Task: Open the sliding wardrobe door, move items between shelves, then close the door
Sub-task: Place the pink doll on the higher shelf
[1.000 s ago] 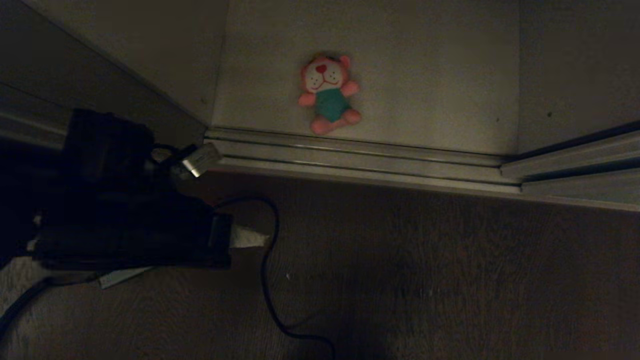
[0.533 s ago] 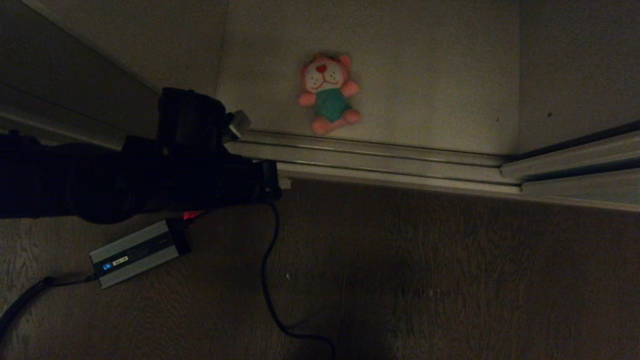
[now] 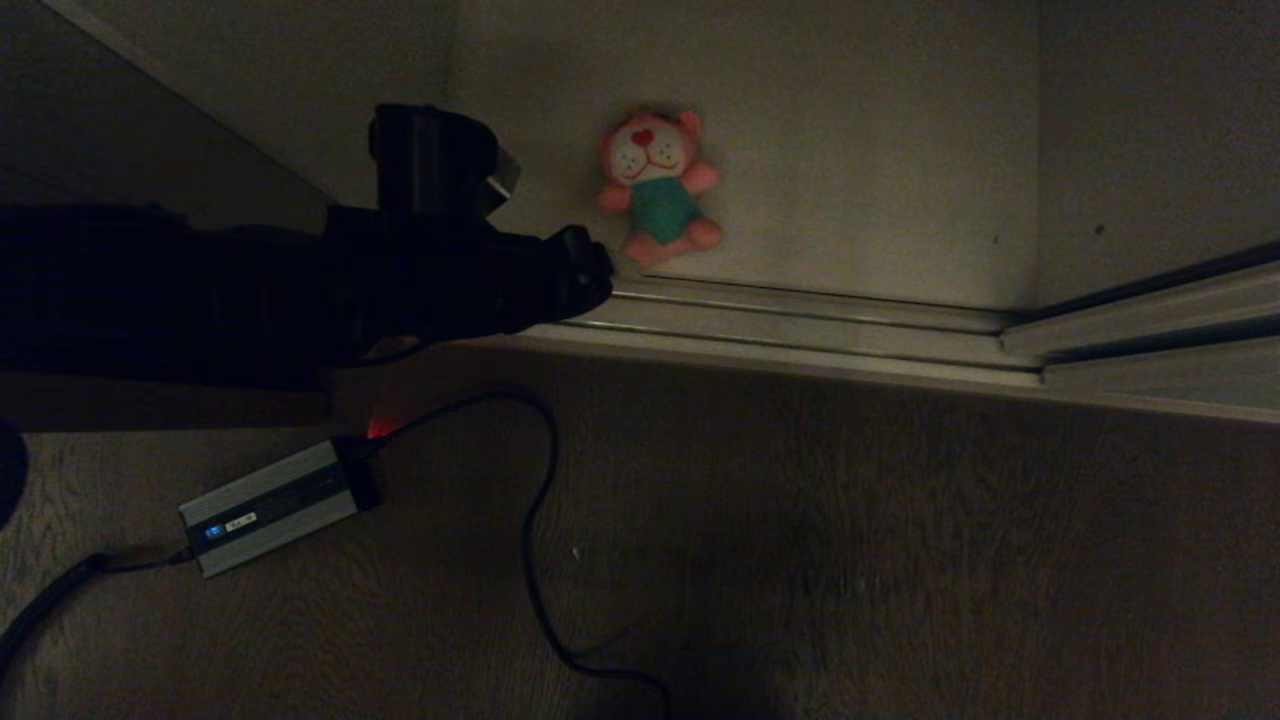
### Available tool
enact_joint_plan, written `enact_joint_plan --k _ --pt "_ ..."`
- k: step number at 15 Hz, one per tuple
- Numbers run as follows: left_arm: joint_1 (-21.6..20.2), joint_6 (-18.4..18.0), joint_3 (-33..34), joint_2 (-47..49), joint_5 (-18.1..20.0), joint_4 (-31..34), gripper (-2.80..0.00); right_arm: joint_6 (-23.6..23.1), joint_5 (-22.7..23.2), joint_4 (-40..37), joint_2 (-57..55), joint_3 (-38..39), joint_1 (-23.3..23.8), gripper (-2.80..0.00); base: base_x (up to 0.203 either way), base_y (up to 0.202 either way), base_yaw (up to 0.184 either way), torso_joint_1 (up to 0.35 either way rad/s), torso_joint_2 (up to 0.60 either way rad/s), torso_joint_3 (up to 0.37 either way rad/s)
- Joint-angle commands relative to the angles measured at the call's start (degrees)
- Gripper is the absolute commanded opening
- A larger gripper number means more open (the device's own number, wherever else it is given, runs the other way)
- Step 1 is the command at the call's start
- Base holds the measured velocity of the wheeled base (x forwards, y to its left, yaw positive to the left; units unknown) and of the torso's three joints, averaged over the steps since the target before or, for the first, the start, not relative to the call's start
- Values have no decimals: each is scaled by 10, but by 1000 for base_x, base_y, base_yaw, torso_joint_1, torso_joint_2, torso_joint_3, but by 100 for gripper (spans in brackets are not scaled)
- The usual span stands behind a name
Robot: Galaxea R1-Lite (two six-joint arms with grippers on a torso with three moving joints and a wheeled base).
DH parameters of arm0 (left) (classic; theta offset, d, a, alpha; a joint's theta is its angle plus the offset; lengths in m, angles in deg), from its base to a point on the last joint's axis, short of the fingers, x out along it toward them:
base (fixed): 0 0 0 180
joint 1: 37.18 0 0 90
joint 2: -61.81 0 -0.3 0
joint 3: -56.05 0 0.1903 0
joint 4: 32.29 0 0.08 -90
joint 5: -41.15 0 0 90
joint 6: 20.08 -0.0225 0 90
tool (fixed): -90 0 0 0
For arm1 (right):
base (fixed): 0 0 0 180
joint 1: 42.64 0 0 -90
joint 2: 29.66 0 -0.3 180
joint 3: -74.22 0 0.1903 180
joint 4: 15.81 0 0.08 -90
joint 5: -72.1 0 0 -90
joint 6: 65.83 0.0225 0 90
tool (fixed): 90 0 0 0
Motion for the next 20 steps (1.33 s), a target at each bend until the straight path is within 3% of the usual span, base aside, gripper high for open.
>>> enact_joint_plan --k 1,4,9,13,16,17,20 --pt "3 3 -16 60 0 -38 0 0 0 0 1 2 0 -280 0 0 0 0 0 0" --pt "11 -4 -55 117 -1 -83 0 0 0 0 1 2 0 -280 0 0 0 0 0 0" --pt "16 -11 -145 154 -17 -85 0 0 0 0 1 2 0 -280 0 0 0 0 0 0" --pt "18 -59 -200 198 -59 -94 0 0 0 0 1 2 0 -280 0 0 0 0 0 0" --pt "17 -93 -206 211 -67 -124 0 0 0 0 1 2 0 -280 0 0 0 0 0 0" --pt "17 -99 -207 212 -68 -143 -280 0 0 0 1 2 0 -280 0 0 0 0 0 0" --pt "17 -100 -207 211 -67 -199 -280 0 0 0 1 2 0 -280 0 0 0 0 0 0"
